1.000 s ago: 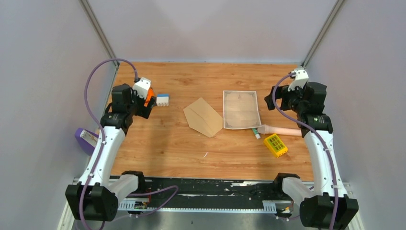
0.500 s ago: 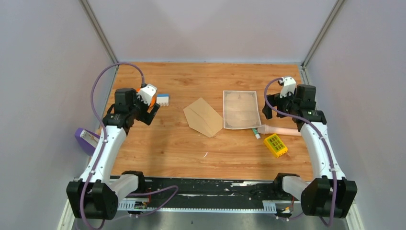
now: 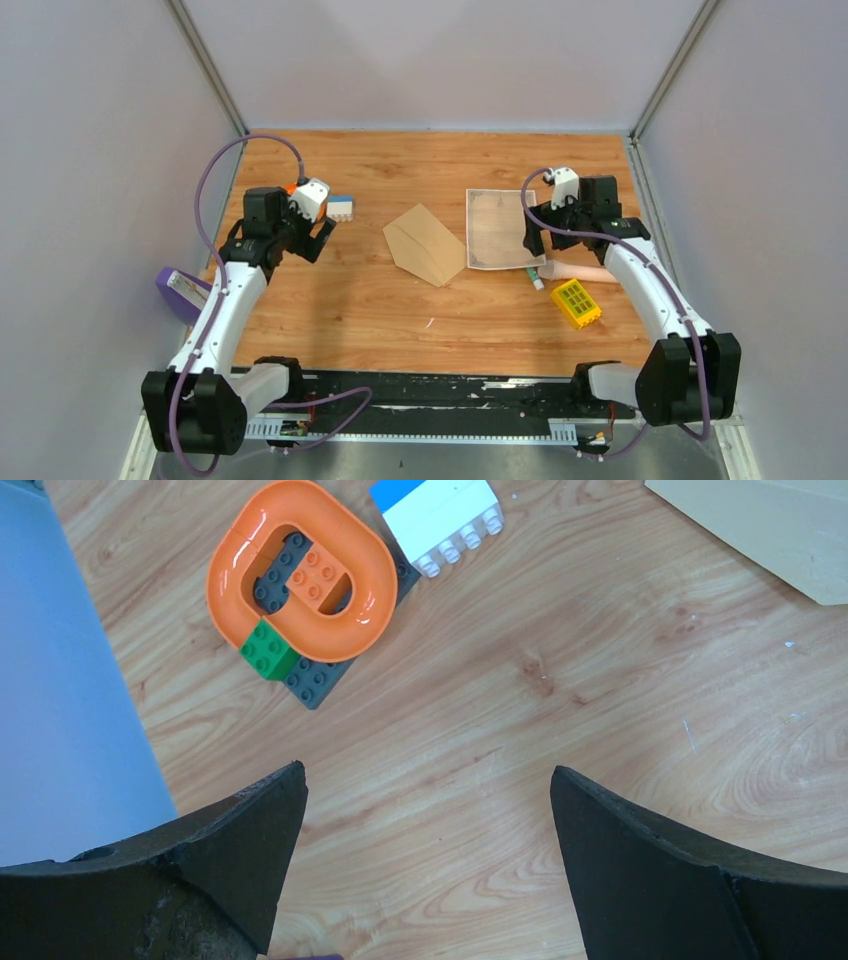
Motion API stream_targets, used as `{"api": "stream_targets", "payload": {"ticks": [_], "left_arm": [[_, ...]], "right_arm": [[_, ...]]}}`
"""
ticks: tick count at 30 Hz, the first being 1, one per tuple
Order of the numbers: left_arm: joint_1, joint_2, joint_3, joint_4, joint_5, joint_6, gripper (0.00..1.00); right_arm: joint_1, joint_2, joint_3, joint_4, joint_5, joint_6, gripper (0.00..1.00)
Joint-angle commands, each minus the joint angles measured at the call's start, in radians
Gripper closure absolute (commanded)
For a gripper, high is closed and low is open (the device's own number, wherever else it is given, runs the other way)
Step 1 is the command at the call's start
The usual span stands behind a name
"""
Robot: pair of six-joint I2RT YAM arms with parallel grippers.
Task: Place the letter into the envelope and seal it
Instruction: Adjust the letter at the center of the board.
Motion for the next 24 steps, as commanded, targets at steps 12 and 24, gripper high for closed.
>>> {"api": "stream_targets", "payload": {"ticks": [12, 24], "left_arm": [[0.005, 0.01, -0.002, 0.045, -0.03, -0.014, 0.0], [0.005, 0.061, 0.005, 0.076, -0.14, -0.023, 0.0]], "right_arm": [[0.046, 0.006, 0.027, 0.013, 0.005, 0.02, 0.05], [0.077, 0.033, 0.029, 0.011, -0.001, 0.027, 0.06]]}}
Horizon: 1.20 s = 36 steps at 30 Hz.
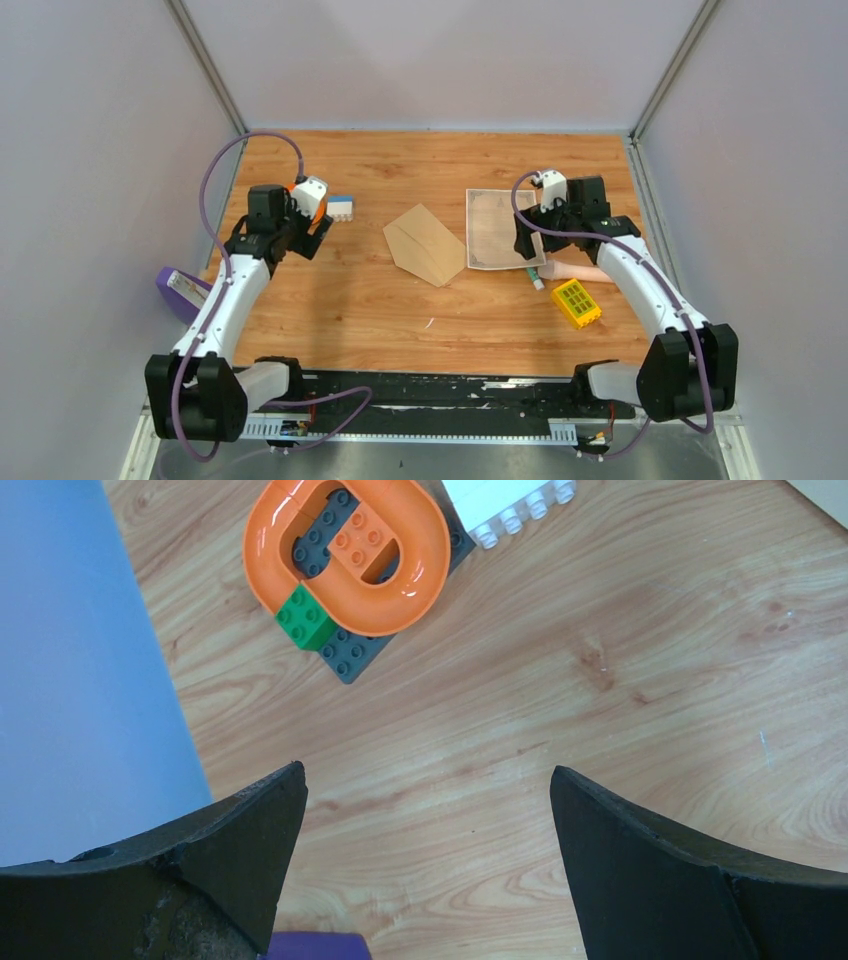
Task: Place the letter into the envelope and seal it
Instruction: Adjust the letter at the center of the board.
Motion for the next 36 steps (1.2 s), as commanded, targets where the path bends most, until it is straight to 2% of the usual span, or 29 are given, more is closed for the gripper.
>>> {"api": "stream_targets", "payload": {"ticks": [1, 24, 28, 32, 36], "left_arm": [[0.005, 0.004, 0.005, 0.034, -0.029, -0.017, 0.0], [0.005, 0.073, 0.026, 0.036, -0.064, -0.03, 0.0], [0.005, 0.082, 0.047, 0.015, 0.004, -0.045, 0.0], [0.005, 0.093, 0.07, -0.007, 0.173, -0.05, 0.0], [-0.004, 0.116, 0.082, 0.02, 0.227, -0.047, 0.0]], "right_arm": [[0.012, 0.011, 0.029, 0.012, -0.003, 0.011, 0.06], [0.013, 0.012, 0.025, 0.011, 0.001, 0.011, 0.06], [0.013, 0.018, 0.023, 0.012, 0.001, 0.009, 0.06], [0.014, 0.028, 0.019, 0.01, -0.025, 0.011, 0.06], [0.027, 0.021, 0.008, 0.011, -0.074, -0.009, 0.06]]}}
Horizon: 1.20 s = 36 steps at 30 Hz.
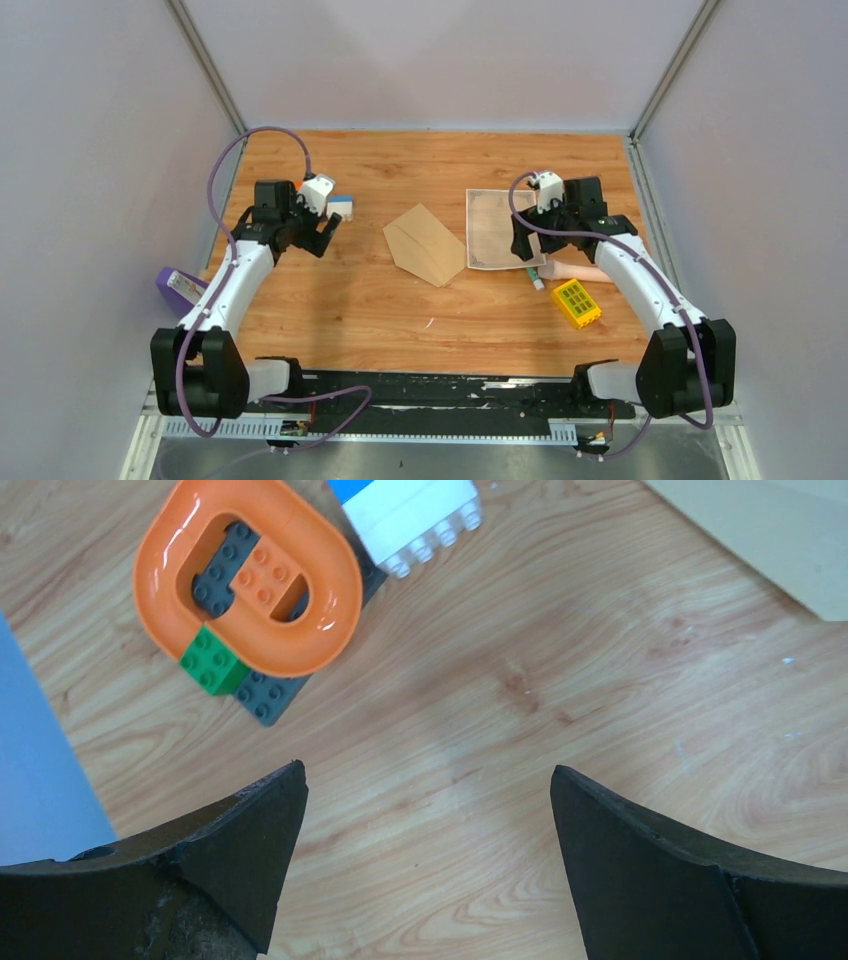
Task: Place the letter into the envelope and seal it
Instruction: Adjust the letter at the center of the board.
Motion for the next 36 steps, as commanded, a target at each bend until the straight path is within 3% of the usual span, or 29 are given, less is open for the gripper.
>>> {"api": "stream_targets", "payload": {"ticks": [1, 16, 22, 29, 36], "left_arm": [[-0.008, 0.024, 0.054, 0.042, 0.11, -0.015, 0.0], [-0.051, 0.034, 0.073, 0.026, 0.239, -0.054, 0.0], [-0.08, 0.073, 0.096, 0.035, 0.185, -0.035, 0.0], [-0.139, 0.142, 0.18, 0.045, 0.086, -0.003, 0.0], [-0.171, 0.185, 0.239, -0.003, 0.092, 0.004, 0.0]], "right_arm": [[0.027, -0.005, 0.005, 0.01, -0.065, -0.021, 0.06], [0.049, 0.138, 0.046, -0.003, 0.09, 0.012, 0.06], [0.043, 0.172, 0.074, -0.004, 0.143, 0.053, 0.05], [-0.04, 0.237, 0.135, -0.048, 0.05, 0.083, 0.05], [-0.195, 0.432, 0.345, -0.172, -0.066, 0.131, 0.11]]}}
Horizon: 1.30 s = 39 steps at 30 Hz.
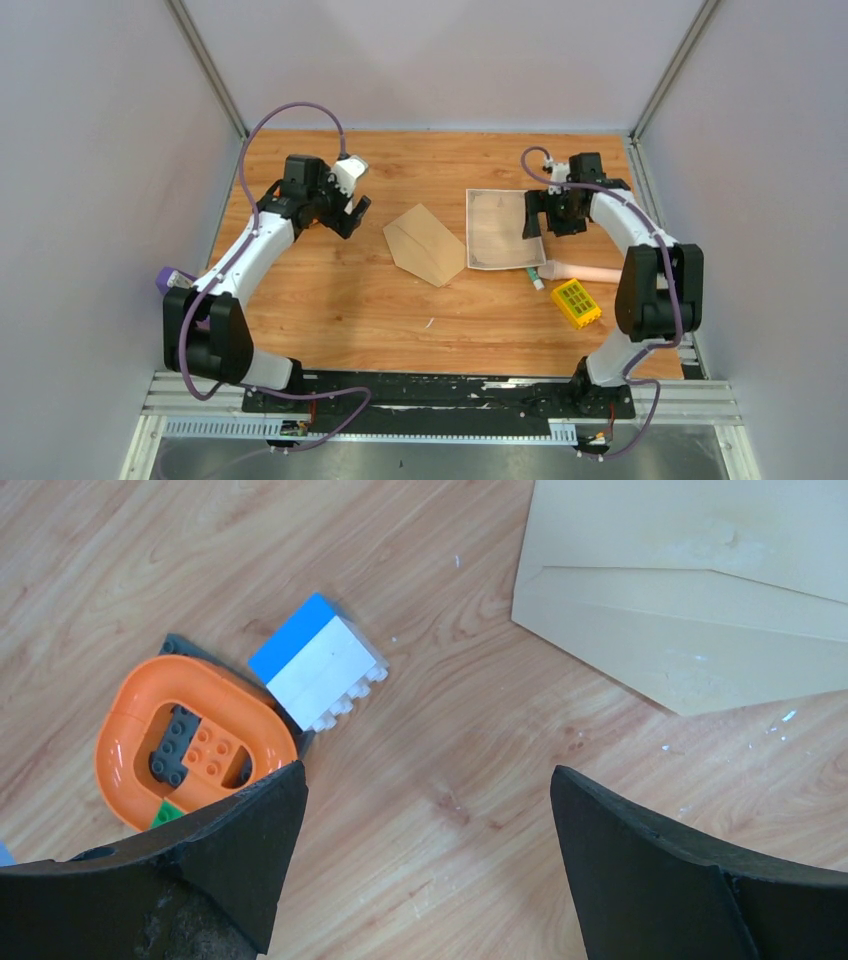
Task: Place the letter into the envelope and seal it
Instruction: Adjust the letter at the center of the board.
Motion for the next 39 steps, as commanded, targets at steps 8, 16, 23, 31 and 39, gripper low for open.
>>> {"api": "stream_targets", "payload": {"ticks": [8, 16, 23, 31, 39], "left_arm": [[-0.018, -0.005, 0.004, -0.008, 0.013, -0.02, 0.0], [-0.026, 0.002, 0.012, 0.015, -0.007, -0.01, 0.0], [-0.061, 0.03, 0.056, 0.033, -0.037, 0.008, 0.0], [-0.103, 0.028, 0.111, 0.003, -0.073, 0.025, 0.0], [-0.107, 0.011, 0.056, 0.047, -0.059, -0.018, 0.0]], "right_arm": [[-0.11, 0.258, 0.302, -0.138, -0.15, 0.102, 0.15], [-0.142, 0.296, 0.252, -0.14, -0.194, 0.101, 0.22], [-0.148, 0.32, 0.224, -0.142, -0.221, 0.108, 0.24], [-0.148, 0.364, 0.226, -0.152, -0.271, 0.113, 0.27], [-0.157, 0.388, 0.222, -0.161, -0.378, 0.114, 0.38]]}}
